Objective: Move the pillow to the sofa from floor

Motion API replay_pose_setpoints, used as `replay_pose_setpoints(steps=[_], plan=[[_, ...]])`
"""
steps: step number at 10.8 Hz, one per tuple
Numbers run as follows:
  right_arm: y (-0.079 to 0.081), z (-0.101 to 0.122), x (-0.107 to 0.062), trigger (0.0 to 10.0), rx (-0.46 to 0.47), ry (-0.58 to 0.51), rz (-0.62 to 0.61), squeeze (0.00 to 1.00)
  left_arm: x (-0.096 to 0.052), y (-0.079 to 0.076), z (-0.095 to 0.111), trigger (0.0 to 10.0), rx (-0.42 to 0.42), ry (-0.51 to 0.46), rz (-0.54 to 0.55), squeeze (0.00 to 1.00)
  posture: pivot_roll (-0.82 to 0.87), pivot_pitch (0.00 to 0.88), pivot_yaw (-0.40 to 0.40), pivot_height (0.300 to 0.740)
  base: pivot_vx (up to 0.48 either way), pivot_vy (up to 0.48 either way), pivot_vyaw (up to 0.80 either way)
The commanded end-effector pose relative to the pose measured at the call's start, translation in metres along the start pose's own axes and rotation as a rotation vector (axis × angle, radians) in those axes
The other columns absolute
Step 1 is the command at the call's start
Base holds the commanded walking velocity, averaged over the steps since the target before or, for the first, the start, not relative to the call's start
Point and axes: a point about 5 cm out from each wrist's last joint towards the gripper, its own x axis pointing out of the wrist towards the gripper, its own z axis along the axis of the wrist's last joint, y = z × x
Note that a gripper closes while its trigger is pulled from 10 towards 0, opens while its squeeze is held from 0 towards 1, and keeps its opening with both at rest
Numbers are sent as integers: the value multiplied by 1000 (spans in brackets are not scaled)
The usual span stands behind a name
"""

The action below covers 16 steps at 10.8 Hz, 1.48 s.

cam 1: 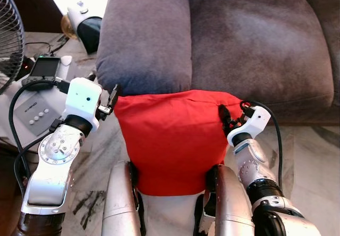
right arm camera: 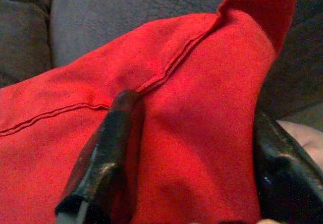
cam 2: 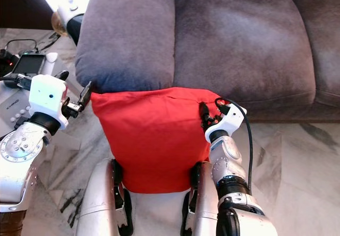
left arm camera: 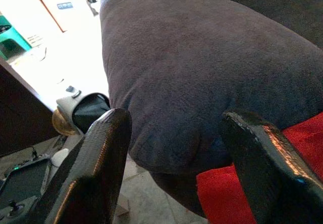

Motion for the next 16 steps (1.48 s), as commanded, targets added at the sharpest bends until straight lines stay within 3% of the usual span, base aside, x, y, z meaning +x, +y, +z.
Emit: replay_pose_setpoints(steps=[1, 5, 8, 9, 12, 13, 16], plan=[[-4, -13, -4, 0, -1, 41, -17, 0, 0, -1, -3, 10000, 15, 12, -14, 0, 171, 290, 27, 572, 0, 0, 0], [-1, -14, -3, 0, -21, 57, 5, 0, 7, -3, -11, 10000, 57, 34, 14, 0, 161, 233, 17, 572, 0, 0, 0], [1, -14, 0, 0, -39, 71, -4, 0, 9, 8, -29, 10000, 99, 135, 86, 0, 165, 190, 4, 572, 0, 0, 0], [-1, -14, 0, 10000, -47, 78, -18, 0, 9, 8, -36, 10000, 69, 175, 94, 0, 165, 179, 0, 572, 0, 0, 0], [-4, -11, 1, 10000, -66, 79, -27, 0, 13, 4, -55, 10000, -79, 237, 104, 0, 143, 154, -4, 572, 0, 0, 0], [-5, -10, 0, 10000, -67, 75, -28, 0, 15, -3, -55, 10000, -180, 234, 90, 1000, 140, 150, -3, 572, 0, 0, 0], [-9, -12, -1, 10000, -63, 81, -41, 0, 29, -6, -67, 10000, -371, 298, 108, 1000, 138, 146, -8, 572, 0, 0, 0]])
